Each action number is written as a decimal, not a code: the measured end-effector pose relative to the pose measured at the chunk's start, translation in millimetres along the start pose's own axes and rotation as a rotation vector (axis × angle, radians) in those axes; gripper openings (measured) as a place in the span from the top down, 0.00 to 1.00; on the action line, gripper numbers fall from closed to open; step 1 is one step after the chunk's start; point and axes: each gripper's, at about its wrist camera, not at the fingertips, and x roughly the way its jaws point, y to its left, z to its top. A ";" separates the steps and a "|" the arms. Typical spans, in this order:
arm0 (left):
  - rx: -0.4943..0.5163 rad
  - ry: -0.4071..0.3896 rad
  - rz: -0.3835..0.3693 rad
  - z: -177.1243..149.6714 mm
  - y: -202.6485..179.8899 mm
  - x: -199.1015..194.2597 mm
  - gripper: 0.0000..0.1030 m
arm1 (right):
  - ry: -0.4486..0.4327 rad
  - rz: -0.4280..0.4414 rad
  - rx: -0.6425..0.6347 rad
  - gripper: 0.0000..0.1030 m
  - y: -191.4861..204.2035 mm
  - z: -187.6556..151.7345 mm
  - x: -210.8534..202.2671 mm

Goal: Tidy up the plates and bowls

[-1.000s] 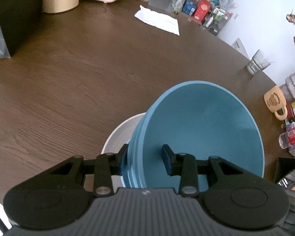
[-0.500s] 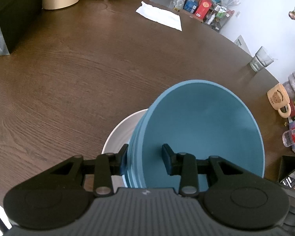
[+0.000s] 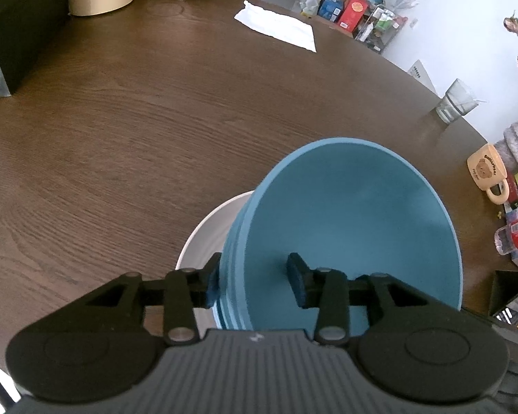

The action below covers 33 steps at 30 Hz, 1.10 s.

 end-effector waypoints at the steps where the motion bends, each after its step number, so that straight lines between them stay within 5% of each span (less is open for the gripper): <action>1: -0.001 0.000 -0.005 0.0 0.5 -0.4 0.57 | 0.001 0.002 -0.001 0.67 -0.4 0.3 -0.2; 4: 0.009 -0.022 -0.021 -0.1 1.5 -6.3 0.48 | -0.019 0.009 -0.007 0.65 -1.6 0.7 -4.9; 12: 0.037 -0.126 -0.031 -6.3 4.2 -36.7 0.18 | -0.135 0.025 -0.039 0.22 -6.0 -2.3 -33.9; 17: 0.048 -0.230 -0.016 -19.6 10.9 -56.9 0.01 | -0.241 0.010 -0.082 0.09 -10.2 -13.7 -51.3; 25: 0.093 -0.445 -0.036 -58.0 24.6 -92.0 0.00 | -0.411 -0.006 -0.167 0.00 -6.4 -49.5 -81.5; 33: 0.160 -0.645 0.052 -113.0 33.6 -119.3 0.00 | -0.529 -0.049 -0.262 0.00 11.3 -104.4 -104.4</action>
